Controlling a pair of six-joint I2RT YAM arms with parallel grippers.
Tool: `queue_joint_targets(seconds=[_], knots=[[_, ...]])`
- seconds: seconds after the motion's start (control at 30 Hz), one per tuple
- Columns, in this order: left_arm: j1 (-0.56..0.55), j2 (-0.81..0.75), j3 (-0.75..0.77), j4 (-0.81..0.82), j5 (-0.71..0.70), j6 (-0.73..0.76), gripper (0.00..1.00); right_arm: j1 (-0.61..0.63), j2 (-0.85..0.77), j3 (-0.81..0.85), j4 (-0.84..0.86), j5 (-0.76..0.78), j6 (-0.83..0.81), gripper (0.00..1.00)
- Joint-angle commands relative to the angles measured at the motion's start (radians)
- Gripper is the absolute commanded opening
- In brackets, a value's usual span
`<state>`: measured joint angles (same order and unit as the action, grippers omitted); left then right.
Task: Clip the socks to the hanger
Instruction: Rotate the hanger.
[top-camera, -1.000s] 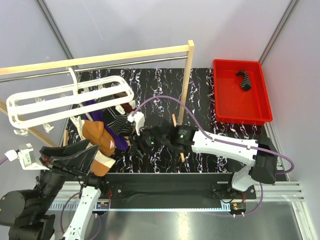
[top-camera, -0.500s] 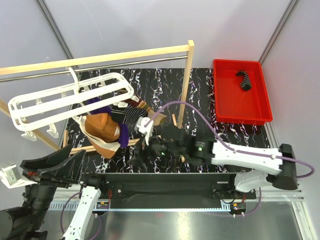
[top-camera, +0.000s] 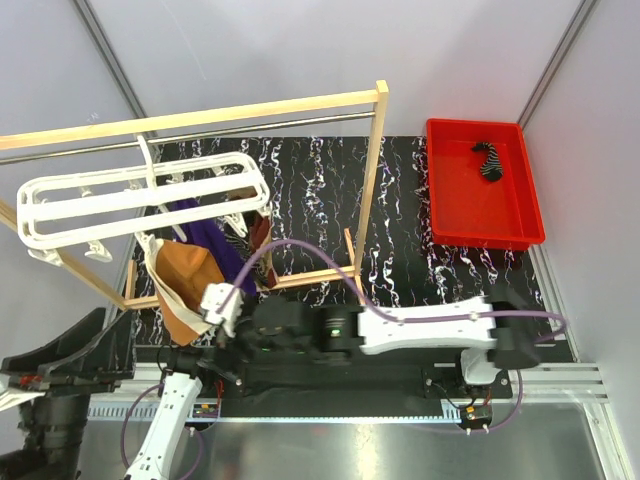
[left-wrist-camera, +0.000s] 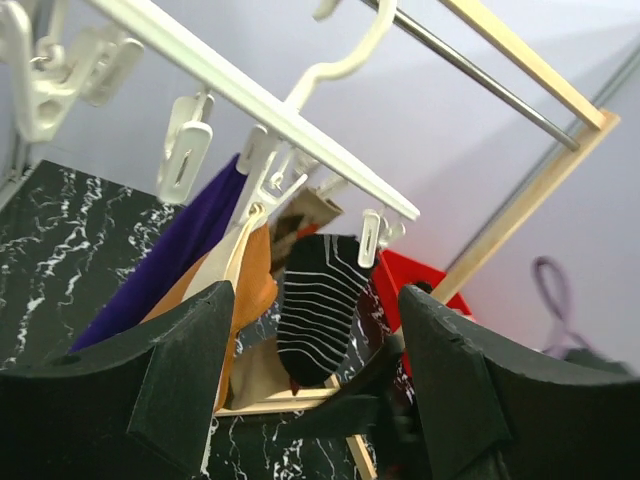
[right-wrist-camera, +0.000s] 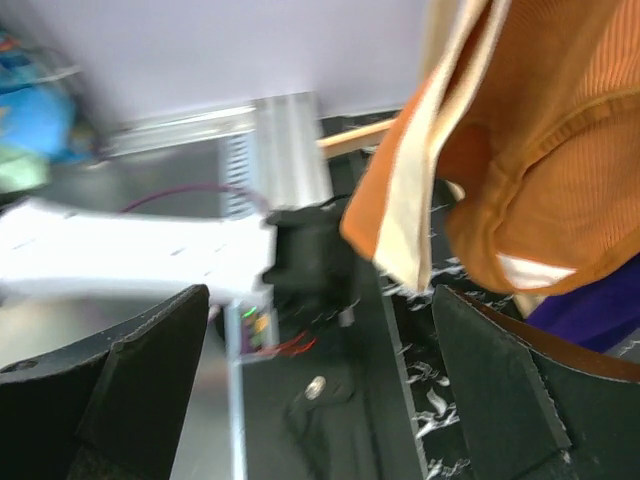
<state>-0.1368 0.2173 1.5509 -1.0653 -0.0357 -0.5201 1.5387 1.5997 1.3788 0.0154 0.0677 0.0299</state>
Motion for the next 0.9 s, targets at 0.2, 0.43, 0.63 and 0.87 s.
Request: queue_joint_targets(seconds=[0.2,0.43,0.63,0.87], knots=[[-0.004,0.025,0.149,-0.096,-0.159,0.068,0.69,0.018,0.370,0.311,0.247,0.546,-0.077,0.95],[-0.003,0.021,0.153,-0.131,-0.193,0.080,0.69,0.011,0.516,0.439,0.322,0.802,-0.154,0.54],[-0.003,0.030,0.158,-0.142,-0.196,0.084,0.67,-0.008,0.429,0.328,0.314,0.839,-0.151,0.06],[-0.003,0.019,0.089,-0.105,-0.167,0.080,0.63,-0.009,0.159,0.039,0.227,0.762,-0.094,0.03]])
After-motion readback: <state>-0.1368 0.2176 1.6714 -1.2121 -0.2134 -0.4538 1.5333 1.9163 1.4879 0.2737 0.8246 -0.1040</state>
